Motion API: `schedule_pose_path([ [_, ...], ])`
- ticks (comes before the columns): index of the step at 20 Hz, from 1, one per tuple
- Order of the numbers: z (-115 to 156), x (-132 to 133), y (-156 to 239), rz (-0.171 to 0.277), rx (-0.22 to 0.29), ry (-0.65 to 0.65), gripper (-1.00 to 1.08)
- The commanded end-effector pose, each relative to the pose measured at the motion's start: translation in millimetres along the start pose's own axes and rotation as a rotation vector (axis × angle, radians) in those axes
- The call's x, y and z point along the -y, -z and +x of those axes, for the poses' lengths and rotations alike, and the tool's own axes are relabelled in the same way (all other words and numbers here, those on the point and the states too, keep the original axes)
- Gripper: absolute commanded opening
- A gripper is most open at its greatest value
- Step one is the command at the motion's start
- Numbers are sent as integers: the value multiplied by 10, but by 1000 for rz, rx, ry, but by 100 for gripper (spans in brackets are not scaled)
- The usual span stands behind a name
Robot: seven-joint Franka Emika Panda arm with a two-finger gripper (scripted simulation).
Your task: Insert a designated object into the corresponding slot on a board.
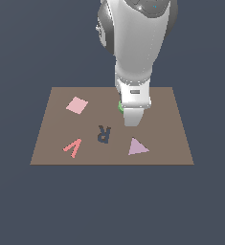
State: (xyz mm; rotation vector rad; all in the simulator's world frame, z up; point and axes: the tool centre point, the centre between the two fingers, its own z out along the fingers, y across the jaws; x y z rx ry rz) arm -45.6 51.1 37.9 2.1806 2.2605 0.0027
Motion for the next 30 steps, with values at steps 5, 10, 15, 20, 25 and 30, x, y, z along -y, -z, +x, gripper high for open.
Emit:
schedule_pose_path([
  [5,170,98,16,0,0,275,-100],
  [10,251,178,22,0,0,428,-100],
  [15,298,243,27,1,0,537,-100],
  [20,321,284,29,1,0,601,-100],
  [25,327,299,30,1,0,621,-100],
  [30,323,302,-35,1,1,619,-100],
])
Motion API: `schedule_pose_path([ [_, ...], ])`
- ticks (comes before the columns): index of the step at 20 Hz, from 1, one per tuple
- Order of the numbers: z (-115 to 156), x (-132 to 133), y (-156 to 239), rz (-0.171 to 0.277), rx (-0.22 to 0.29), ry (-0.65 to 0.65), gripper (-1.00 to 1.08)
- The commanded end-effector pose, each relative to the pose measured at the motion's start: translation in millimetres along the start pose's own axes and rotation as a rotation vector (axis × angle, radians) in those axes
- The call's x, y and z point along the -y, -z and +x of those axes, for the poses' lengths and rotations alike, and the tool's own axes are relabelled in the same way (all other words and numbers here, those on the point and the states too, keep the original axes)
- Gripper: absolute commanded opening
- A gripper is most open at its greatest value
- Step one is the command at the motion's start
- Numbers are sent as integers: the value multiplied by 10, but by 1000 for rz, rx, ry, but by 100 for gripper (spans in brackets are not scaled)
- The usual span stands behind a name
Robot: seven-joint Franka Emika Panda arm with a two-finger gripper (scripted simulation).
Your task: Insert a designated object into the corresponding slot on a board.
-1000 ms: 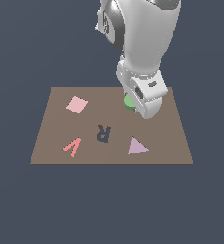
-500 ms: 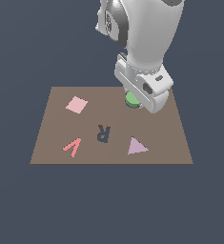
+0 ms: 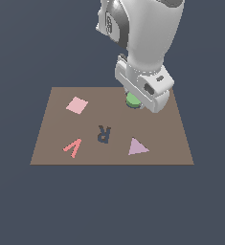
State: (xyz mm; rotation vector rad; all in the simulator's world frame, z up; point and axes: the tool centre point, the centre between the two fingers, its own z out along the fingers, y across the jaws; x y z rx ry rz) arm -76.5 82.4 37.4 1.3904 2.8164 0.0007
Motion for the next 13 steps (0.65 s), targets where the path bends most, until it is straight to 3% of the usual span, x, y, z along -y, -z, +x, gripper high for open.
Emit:
schedule_pose_path([
  [1,3,5,-49,0,1,3,-100],
  [3,2,7,-66,0,1,3,-100],
  [4,2,7,-66,0,1,3,100],
  [13,2,7,-66,0,1,3,100],
])
